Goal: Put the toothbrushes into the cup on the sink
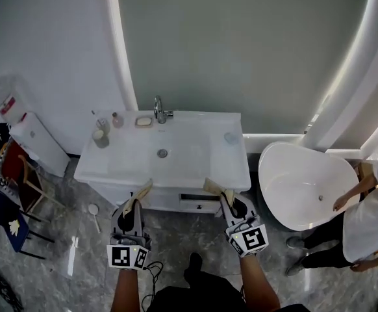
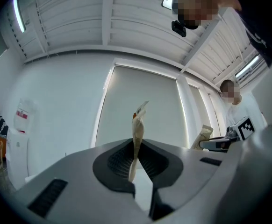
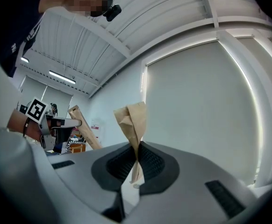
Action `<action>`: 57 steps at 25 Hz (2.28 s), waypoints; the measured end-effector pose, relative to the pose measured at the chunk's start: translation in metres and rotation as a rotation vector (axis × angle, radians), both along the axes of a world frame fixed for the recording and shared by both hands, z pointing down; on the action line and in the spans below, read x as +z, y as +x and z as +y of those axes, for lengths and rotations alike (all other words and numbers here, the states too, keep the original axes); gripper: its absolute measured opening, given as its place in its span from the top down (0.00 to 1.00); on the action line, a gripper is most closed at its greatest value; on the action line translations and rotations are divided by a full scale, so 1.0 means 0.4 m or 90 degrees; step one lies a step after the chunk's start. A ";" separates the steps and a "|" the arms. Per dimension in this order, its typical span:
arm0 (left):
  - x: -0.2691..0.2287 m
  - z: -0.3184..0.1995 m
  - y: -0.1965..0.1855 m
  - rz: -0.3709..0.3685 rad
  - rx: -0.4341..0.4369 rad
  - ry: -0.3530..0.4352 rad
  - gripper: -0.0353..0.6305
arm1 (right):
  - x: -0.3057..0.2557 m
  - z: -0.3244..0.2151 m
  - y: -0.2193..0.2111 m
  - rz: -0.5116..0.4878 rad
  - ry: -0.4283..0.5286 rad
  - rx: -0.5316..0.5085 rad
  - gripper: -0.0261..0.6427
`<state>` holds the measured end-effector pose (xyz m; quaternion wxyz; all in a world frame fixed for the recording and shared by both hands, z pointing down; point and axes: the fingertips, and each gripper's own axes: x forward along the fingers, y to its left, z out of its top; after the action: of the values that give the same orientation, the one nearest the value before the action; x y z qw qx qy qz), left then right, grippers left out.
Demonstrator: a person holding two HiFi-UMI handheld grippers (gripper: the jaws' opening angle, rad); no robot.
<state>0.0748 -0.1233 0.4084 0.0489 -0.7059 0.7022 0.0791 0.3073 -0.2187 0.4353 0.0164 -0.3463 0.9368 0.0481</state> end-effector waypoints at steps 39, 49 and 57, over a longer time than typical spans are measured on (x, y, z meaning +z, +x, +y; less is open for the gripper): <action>0.032 -0.097 -0.823 -0.010 -0.083 -0.001 0.88 | 0.053 -0.181 -0.780 -0.004 -0.015 -0.038 0.90; 0.036 -0.137 -1.239 -0.025 -0.016 -0.025 0.88 | 0.032 -0.152 -1.206 -0.035 -0.028 -0.002 0.90; 0.048 -0.202 -1.326 -0.015 0.046 -0.048 0.88 | -0.022 -0.137 -1.344 -0.027 -0.014 0.031 0.90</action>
<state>-0.4555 -0.2043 0.4277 0.0277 -0.7330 0.6781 0.0462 -0.2304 -0.2736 0.4267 0.0309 -0.3698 0.9281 0.0307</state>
